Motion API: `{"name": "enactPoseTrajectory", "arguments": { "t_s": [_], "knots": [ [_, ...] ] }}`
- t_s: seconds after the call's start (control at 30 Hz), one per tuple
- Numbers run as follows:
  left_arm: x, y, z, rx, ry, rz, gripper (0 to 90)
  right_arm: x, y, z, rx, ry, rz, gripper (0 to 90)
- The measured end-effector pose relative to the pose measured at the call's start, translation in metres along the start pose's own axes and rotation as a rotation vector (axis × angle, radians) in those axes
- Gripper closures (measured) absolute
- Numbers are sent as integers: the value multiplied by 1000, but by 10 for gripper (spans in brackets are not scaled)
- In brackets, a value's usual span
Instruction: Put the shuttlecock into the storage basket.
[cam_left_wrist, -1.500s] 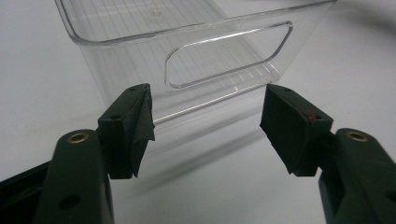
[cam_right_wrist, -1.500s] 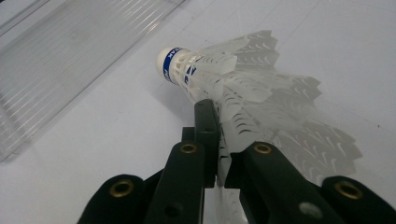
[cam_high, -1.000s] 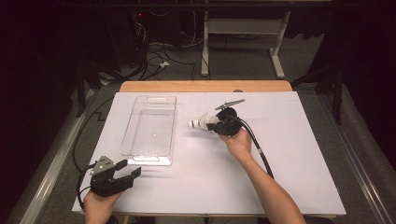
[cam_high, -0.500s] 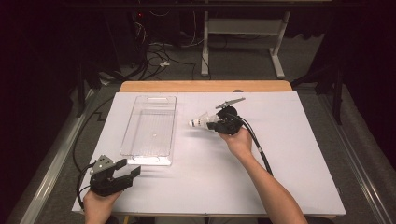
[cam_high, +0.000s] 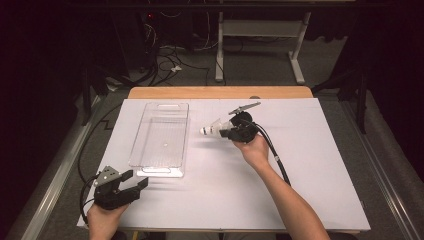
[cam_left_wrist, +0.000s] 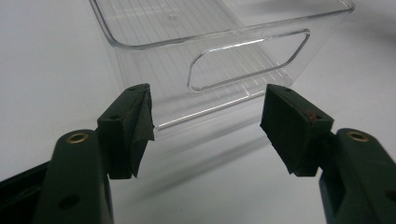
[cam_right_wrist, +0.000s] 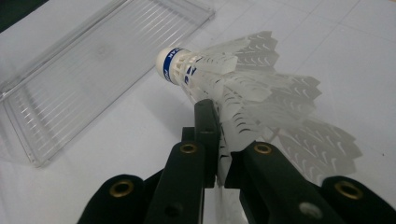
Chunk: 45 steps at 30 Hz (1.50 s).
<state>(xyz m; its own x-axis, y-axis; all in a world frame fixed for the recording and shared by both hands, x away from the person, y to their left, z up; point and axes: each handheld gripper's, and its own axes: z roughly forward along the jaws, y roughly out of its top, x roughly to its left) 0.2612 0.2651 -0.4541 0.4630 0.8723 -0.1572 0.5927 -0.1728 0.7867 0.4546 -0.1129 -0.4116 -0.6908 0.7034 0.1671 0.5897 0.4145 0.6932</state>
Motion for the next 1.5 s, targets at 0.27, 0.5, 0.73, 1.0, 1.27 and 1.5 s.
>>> {"name": "enactPoseTrajectory", "arguments": {
  "t_s": [0.27, 0.5, 0.73, 1.0, 1.27, 1.5],
  "knots": [
    [-1, -1, 1, 9, 3, 3, 349, 0, 4, -3, 2, 5, 0, 890],
    [-1, -1, 2, 12, 2, 3, 349, 2, 9, -4, 0, 12, 1, 890],
    [-1, -1, 2, 14, 1, 3, 349, 5, 16, -2, 0, 20, -7, 890],
    [-1, -2, 2, 15, -1, 4, 349, 9, 22, 1, 5, 26, -15, 890],
    [-1, -2, 2, 17, -4, 4, 349, 12, 28, 2, 2, 30, -28, 891],
    [-1, -2, 2, 15, -3, 4, 349, 16, 36, 2, -3, 28, -39, 890]
  ]
}}
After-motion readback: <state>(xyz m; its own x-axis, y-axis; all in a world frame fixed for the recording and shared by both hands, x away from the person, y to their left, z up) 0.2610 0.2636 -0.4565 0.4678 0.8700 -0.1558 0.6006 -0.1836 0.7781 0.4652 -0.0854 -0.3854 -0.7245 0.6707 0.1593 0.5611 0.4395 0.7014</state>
